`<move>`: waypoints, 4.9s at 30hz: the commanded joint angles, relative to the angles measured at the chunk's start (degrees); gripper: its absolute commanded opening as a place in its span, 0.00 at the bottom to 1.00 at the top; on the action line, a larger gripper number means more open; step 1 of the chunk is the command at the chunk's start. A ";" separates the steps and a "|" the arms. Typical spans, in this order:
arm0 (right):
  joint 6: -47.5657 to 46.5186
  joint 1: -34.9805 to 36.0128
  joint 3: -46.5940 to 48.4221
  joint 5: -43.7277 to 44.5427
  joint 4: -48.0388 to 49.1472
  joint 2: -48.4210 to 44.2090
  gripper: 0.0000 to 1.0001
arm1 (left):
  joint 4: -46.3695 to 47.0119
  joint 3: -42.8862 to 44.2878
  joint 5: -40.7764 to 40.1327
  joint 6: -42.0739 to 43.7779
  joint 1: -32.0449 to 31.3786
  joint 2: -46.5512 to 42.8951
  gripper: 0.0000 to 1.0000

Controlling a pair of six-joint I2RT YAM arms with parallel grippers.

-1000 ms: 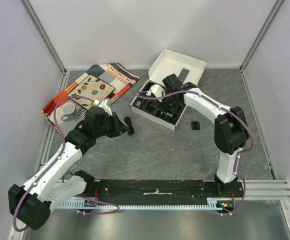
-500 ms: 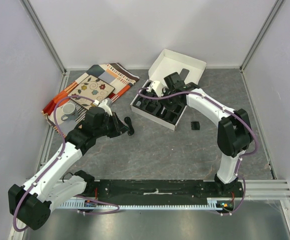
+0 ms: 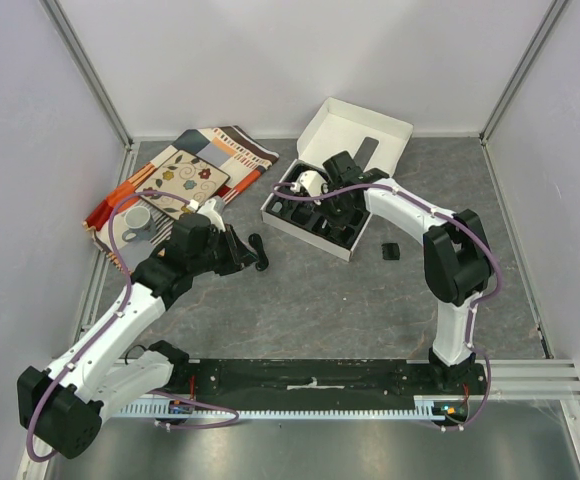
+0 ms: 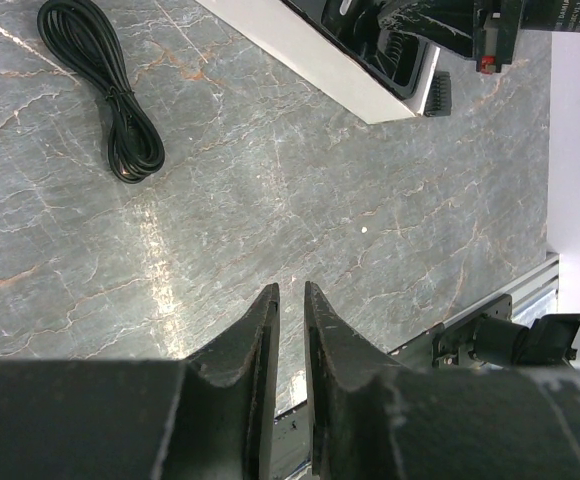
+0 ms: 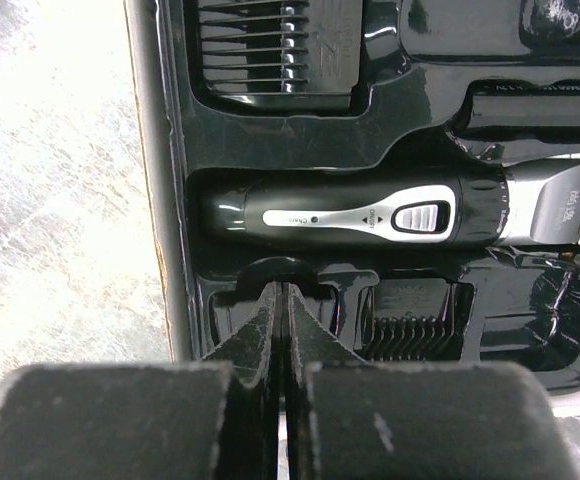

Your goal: Sort the hair-cutting tools

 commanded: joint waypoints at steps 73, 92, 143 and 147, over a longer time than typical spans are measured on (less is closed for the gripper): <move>60.18 -14.56 -30.42 38.56 22.74 -18.27 0.00 | -0.87 -5.30 4.00 2.02 -0.05 -12.23 0.23; 61.14 -17.04 -31.11 31.36 24.42 -10.78 0.42 | 0.10 -5.74 3.39 1.67 -0.04 -11.35 0.23; 38.89 16.01 -35.33 22.91 19.50 -31.33 0.46 | -5.70 -6.18 1.98 -0.09 -0.04 -21.19 0.23; 46.36 15.92 -36.66 34.92 13.03 -39.33 0.47 | -5.62 -6.09 2.07 -0.18 -0.04 -21.02 0.23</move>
